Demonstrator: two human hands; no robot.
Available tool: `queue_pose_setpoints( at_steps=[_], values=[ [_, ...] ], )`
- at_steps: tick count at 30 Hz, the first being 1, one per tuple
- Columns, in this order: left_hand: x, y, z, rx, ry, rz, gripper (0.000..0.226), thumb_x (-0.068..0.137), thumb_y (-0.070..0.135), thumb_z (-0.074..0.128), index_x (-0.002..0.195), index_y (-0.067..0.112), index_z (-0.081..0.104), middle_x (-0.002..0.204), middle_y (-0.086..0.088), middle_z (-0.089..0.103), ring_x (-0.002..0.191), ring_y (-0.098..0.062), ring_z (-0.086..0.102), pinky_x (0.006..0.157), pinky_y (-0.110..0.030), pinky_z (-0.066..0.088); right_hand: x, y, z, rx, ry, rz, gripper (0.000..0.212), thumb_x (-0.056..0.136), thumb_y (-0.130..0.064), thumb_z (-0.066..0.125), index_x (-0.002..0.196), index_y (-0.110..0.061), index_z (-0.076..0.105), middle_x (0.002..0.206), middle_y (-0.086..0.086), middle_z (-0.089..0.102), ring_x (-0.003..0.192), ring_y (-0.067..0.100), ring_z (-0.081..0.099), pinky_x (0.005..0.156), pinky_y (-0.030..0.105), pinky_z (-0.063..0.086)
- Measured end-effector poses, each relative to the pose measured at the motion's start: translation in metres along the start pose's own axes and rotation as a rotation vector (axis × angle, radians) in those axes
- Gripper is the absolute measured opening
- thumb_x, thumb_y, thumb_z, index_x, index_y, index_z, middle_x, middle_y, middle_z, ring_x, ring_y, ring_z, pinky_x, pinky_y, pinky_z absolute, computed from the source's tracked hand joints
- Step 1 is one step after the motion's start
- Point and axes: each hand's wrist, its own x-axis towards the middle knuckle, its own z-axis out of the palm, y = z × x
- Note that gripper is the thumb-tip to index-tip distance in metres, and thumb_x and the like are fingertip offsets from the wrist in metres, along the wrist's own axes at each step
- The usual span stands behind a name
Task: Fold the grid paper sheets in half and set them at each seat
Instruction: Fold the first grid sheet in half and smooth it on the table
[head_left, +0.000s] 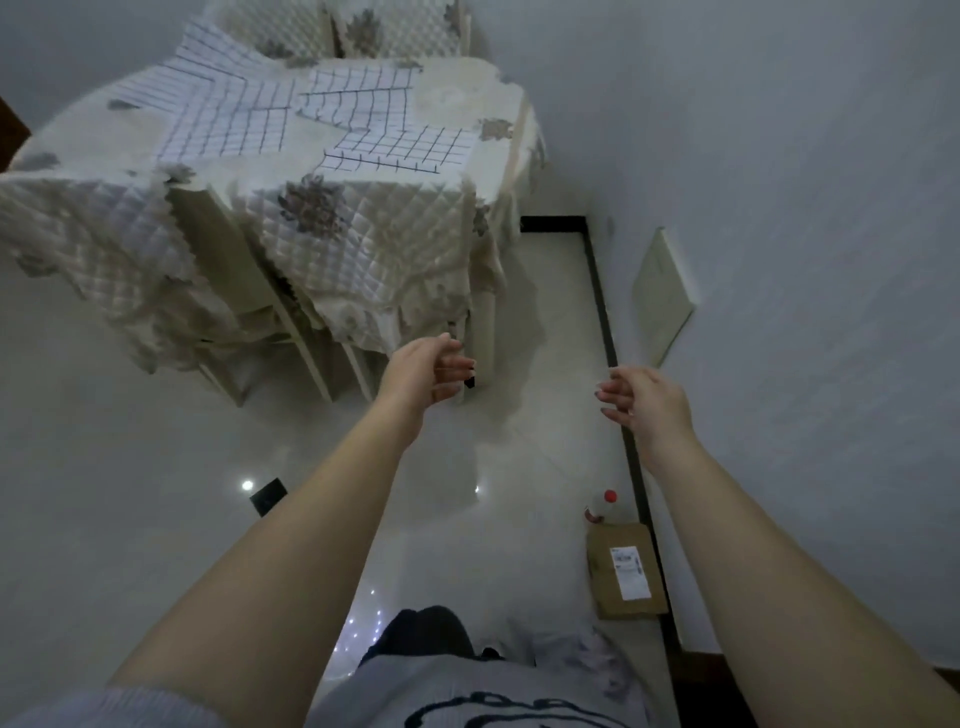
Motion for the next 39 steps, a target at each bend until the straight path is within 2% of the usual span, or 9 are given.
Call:
queue_pose_setpoints(
  at_steps=[5,10,14,17,20,23,30,35,39],
  values=[
    [0.061,0.015,0.030,0.025,-0.059,-0.023,0.024,0.097,0.026,0.047,0.100,0.009,0.063,0.085,-0.010,0.070,0.084,-0.023,0.067,0.094,-0.044,0.049,0.054,-0.010,0.006,0.004,0.065,0.015,0.010,0.089,-0.014,0.057,0.090,-0.008,0.065,0.081,0.011,0.065,0.075,0.020,0.065,0.070,0.032,0.054],
    [0.137,0.029,0.059,0.028,-0.100,-0.051,0.023,0.098,0.024,0.045,0.097,0.009,0.062,0.084,-0.011,0.069,0.079,-0.023,0.066,0.076,-0.034,0.049,0.123,-0.021,0.019,-0.003,0.127,0.033,0.011,0.090,-0.014,0.055,0.085,-0.012,0.064,0.085,0.013,0.066,0.077,0.022,0.065,0.075,0.035,0.054],
    [0.211,0.052,0.081,0.027,-0.135,-0.056,0.021,0.097,0.023,0.047,0.094,0.010,0.063,0.083,-0.010,0.070,0.078,-0.021,0.067,0.073,-0.031,0.051,0.188,-0.043,0.039,-0.008,0.153,0.036,0.011,0.090,-0.013,0.056,0.083,-0.012,0.064,0.078,0.009,0.065,0.081,0.025,0.065,0.075,0.037,0.053],
    [0.266,0.081,0.100,0.010,-0.172,-0.063,0.021,0.096,0.024,0.048,0.090,0.011,0.064,0.079,-0.009,0.072,0.079,-0.023,0.068,0.075,-0.033,0.051,0.231,-0.073,0.055,-0.015,0.168,0.016,0.013,0.092,-0.012,0.054,0.081,-0.011,0.061,0.076,0.008,0.063,0.075,0.022,0.063,0.075,0.037,0.052],
    [0.312,0.112,0.121,0.008,-0.206,-0.047,0.022,0.095,0.026,0.049,0.089,0.012,0.064,0.077,-0.007,0.073,0.078,-0.023,0.069,0.075,-0.033,0.051,0.267,-0.102,0.065,-0.006,0.201,-0.011,0.010,0.092,-0.011,0.054,0.090,-0.004,0.061,0.078,0.011,0.062,0.071,0.020,0.061,0.068,0.032,0.050],
    [0.349,0.133,0.141,-0.008,-0.212,-0.055,0.023,0.096,0.026,0.048,0.088,0.012,0.064,0.071,-0.004,0.073,0.073,-0.020,0.069,0.074,-0.032,0.051,0.299,-0.122,0.071,-0.010,0.225,-0.018,0.012,0.092,-0.012,0.054,0.096,-0.002,0.061,0.077,0.009,0.063,0.071,0.020,0.062,0.069,0.032,0.051],
    [0.412,0.144,0.176,-0.011,-0.213,-0.114,0.022,0.096,0.027,0.048,0.092,0.012,0.063,0.086,-0.010,0.070,0.082,-0.022,0.068,0.074,-0.032,0.052,0.377,-0.137,0.073,-0.020,0.250,0.031,0.010,0.091,-0.013,0.055,0.091,-0.006,0.063,0.080,0.010,0.065,0.074,0.021,0.063,0.066,0.029,0.053],
    [0.475,0.163,0.212,-0.002,-0.208,-0.109,0.024,0.098,0.026,0.045,0.091,0.012,0.062,0.085,-0.009,0.069,0.080,-0.022,0.066,0.071,-0.031,0.051,0.451,-0.154,0.078,-0.011,0.215,0.051,0.010,0.090,-0.012,0.056,0.093,-0.005,0.063,0.078,0.009,0.065,0.073,0.019,0.063,0.071,0.033,0.052],
    [0.531,0.185,0.250,-0.014,-0.174,-0.098,0.022,0.097,0.025,0.046,0.091,0.012,0.061,0.086,-0.010,0.069,0.081,-0.022,0.066,0.069,-0.029,0.051,0.527,-0.186,0.078,-0.024,0.174,0.026,0.012,0.091,-0.012,0.054,0.081,-0.011,0.061,0.076,0.008,0.064,0.073,0.020,0.063,0.068,0.031,0.051]
  ],
)
